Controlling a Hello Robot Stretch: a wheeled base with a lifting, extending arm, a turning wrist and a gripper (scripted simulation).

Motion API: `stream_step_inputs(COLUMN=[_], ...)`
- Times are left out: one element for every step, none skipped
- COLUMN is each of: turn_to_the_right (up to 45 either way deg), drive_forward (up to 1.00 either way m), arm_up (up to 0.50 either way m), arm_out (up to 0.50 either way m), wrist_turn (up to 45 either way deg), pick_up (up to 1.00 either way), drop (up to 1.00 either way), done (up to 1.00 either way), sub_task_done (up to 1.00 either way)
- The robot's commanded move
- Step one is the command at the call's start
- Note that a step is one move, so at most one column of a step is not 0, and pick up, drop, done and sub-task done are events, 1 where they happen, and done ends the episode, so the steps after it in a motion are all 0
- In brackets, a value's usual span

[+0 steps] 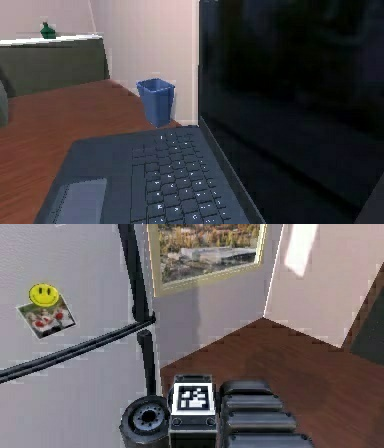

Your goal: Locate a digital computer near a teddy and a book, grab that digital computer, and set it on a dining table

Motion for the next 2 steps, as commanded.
stream_step_inputs(turn_to_the_right=[45.0, 3.0], drive_forward=[0.00, 0.00], arm_up=[0.00, 0.00], arm_out=[0.00, 0.00], wrist_turn=[0.0, 0.0], pick_up=[0.00, 0.00], drop=[0.00, 0.00], done=[0.00, 0.00], sub_task_done=[0.00, 0.00])
